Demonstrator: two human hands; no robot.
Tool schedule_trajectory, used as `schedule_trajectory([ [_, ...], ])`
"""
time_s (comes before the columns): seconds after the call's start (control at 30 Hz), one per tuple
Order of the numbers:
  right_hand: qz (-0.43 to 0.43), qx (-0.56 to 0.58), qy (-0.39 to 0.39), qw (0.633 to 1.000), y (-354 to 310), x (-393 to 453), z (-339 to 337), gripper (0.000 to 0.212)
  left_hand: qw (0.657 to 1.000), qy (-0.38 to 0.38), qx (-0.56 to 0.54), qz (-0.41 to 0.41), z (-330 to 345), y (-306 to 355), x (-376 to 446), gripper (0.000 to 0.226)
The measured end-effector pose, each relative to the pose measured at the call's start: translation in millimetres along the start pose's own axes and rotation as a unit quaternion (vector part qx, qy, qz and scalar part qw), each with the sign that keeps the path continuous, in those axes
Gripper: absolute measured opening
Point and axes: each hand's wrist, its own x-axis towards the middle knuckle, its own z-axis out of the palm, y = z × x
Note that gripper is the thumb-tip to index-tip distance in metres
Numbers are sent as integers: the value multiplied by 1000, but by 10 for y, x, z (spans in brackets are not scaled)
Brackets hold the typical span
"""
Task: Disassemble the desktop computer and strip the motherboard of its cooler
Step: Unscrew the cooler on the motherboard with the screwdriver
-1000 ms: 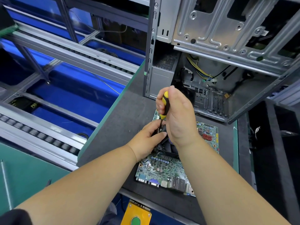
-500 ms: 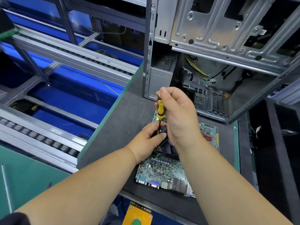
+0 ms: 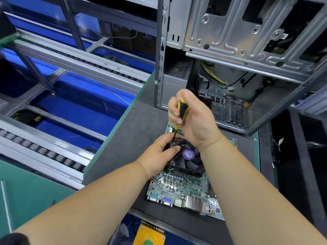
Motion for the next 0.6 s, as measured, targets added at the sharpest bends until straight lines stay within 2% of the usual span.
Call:
schedule_trajectory([
  [0.17, -56, -120, 122, 984, 144, -144, 116, 24, 999, 7, 34, 24, -2, 17, -25, 35],
  [0.3, -120, -75, 189, 972, 268, -218, 226, 34, 999, 12, 35, 30, 22, 44, -36, 24],
  [0.37, -117, -57, 187, 974, 258, -189, 234, 38, 998, 21, 57, 16, 28, 26, -31, 21],
  [0.47, -80, -42, 160, 983, 183, -119, 185, 49, 994, 55, 94, -9, 48, 12, -37, 30],
  [0.6, -69, -62, 113, 989, 160, -120, 133, 60, 996, 79, 40, 2, 109, 78, -66, 24],
])
